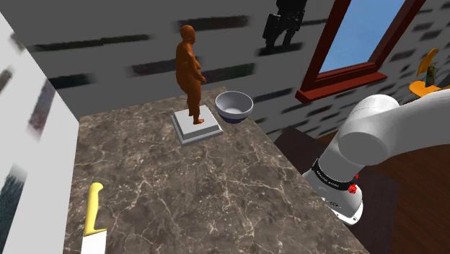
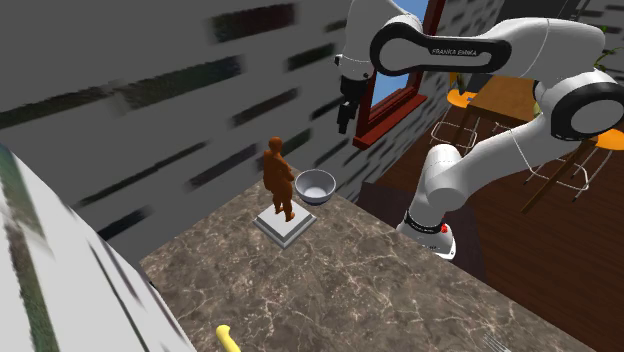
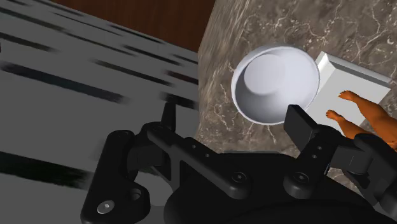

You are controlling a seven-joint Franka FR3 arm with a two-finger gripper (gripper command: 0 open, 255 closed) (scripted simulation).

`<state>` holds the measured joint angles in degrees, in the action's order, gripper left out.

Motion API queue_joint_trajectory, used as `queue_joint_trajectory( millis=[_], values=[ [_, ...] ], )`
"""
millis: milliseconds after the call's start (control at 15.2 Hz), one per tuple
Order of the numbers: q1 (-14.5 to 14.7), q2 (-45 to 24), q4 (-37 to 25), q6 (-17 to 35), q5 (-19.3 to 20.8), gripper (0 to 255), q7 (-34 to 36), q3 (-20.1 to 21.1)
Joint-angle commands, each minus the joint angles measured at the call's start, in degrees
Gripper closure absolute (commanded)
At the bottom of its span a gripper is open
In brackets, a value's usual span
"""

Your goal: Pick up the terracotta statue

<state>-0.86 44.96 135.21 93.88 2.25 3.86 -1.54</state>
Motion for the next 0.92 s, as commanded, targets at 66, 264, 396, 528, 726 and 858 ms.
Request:
queue_joint_trajectory(
  millis=[66,264,396,528,726,858],
  values=[
    [0.49,0.08,0.25,1.21,-0.71,0,1.22,1.18],
    [1.87,-0.08,0.67,4.95,-2.63,0,4.86,4.79],
    [2.68,-0.5,0.67,7.5,-3.68,0,7.28,7.25],
    [3.37,-1.17,0.43,10.07,-4.55,0,9.7,9.78],
    [4.17,-2.59,-0.36,13.92,-5.41,0,13.38,13.64],
    [4.48,-3.8,-1.17,16.44,-5.66,0,15.87,16.29]
  ],
)
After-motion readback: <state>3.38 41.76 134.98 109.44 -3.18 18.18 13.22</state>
